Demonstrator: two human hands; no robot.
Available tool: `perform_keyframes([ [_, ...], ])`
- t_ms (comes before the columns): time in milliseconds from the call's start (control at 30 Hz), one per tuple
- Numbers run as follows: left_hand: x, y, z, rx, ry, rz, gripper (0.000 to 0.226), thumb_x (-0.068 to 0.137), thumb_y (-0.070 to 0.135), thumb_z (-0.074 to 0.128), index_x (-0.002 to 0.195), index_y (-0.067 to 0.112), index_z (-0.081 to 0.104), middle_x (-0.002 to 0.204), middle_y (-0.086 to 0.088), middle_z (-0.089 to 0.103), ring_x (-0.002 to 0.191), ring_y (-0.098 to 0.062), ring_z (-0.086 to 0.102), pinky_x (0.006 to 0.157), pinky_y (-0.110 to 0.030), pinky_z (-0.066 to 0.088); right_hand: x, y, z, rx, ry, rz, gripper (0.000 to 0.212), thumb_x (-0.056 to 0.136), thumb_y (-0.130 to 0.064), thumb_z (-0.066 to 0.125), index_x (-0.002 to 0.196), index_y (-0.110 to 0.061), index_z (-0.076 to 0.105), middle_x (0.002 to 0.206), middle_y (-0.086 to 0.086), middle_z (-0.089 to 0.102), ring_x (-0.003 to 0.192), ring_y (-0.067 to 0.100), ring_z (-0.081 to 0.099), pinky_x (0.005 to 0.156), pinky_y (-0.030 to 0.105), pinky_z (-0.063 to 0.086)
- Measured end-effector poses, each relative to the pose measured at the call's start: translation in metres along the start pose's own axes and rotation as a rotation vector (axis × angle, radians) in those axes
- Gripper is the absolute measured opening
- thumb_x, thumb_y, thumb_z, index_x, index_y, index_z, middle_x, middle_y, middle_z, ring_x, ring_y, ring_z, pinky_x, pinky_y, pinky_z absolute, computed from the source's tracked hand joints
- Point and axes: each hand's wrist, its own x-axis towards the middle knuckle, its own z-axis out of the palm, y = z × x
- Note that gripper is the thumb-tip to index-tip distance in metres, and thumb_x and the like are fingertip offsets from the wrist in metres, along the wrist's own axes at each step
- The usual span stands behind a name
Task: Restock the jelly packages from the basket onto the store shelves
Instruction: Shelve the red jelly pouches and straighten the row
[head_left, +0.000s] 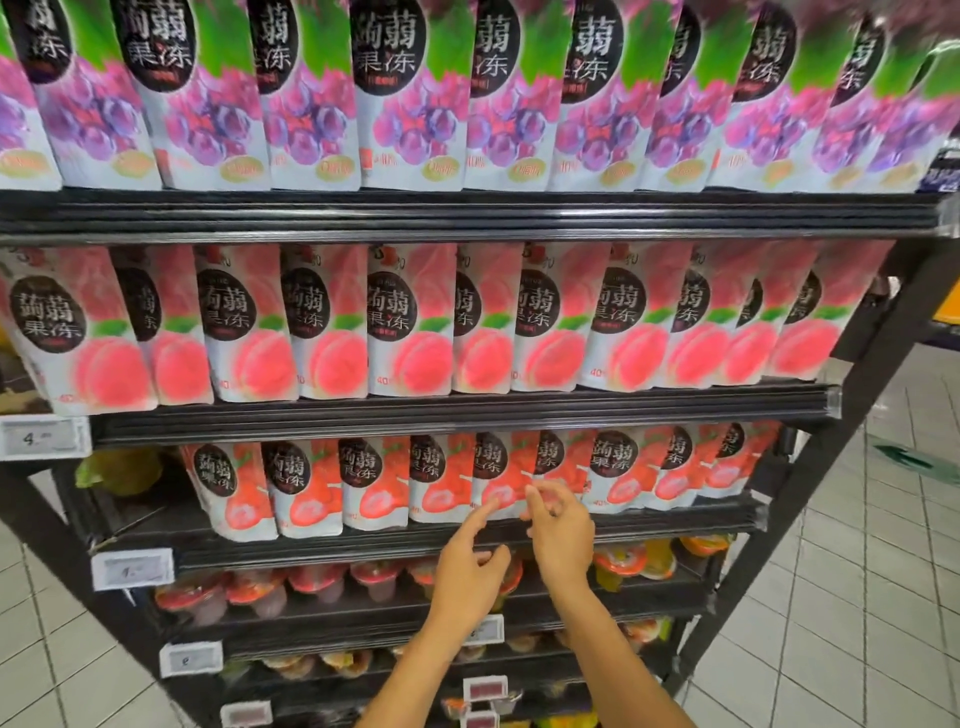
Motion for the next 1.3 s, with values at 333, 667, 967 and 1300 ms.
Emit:
perform_keyframes([
  [333,-0.001,0.072,-0.015,-0.093,0.169,0.289,0.039,0.090,-0.001,0.057,0.116,0.027,0.061,0.112,0.014,0.067,0.109,0.002,0.060,0.091,-0.020,0.052,-0.009,-0.060,-0.028,0.408,0.110,-0.175,0.025,0.100,-0.028,0.055,0.081,-0.020,0.069,0.060,0.002,0.064,0.055,0.010,0.058,0.054,0.021,0.047],
  [667,0.022,0.155,-0.049,-0.092,0.231,0.465,0.042,0.092,0.001,0.055,0.123,0.028,0.062,0.117,0.014,0.062,0.100,0.008,0.058,0.078,-0.013,0.051,0.023,-0.164,-0.038,0.135,0.026,-0.381,0.023,0.094,-0.040,0.061,0.106,-0.022,0.071,0.060,-0.002,0.066,0.059,0.020,0.066,0.065,0.045,0.055],
  [967,0.021,0.167,-0.053,-0.021,0.206,0.463,0.039,0.092,0.002,0.056,0.120,0.027,0.065,0.113,0.017,0.061,0.090,0.007,0.055,0.072,-0.007,0.045,0.034,-0.170,-0.033,-0.012,0.082,-0.311,0.014,0.092,-0.042,0.061,0.092,-0.030,0.069,0.067,-0.005,0.069,0.070,0.016,0.069,0.070,0.034,0.054],
  [1300,0.018,0.168,-0.036,-0.004,0.196,0.493,0.041,0.093,0.006,0.055,0.125,0.031,0.062,0.129,0.024,0.056,0.098,-0.002,0.062,0.076,-0.014,0.051,0.035,-0.158,-0.056,0.130,0.332,-0.307,0.015,0.092,-0.041,0.062,0.104,-0.034,0.057,0.057,-0.008,0.063,0.061,0.004,0.060,0.056,0.028,0.041],
])
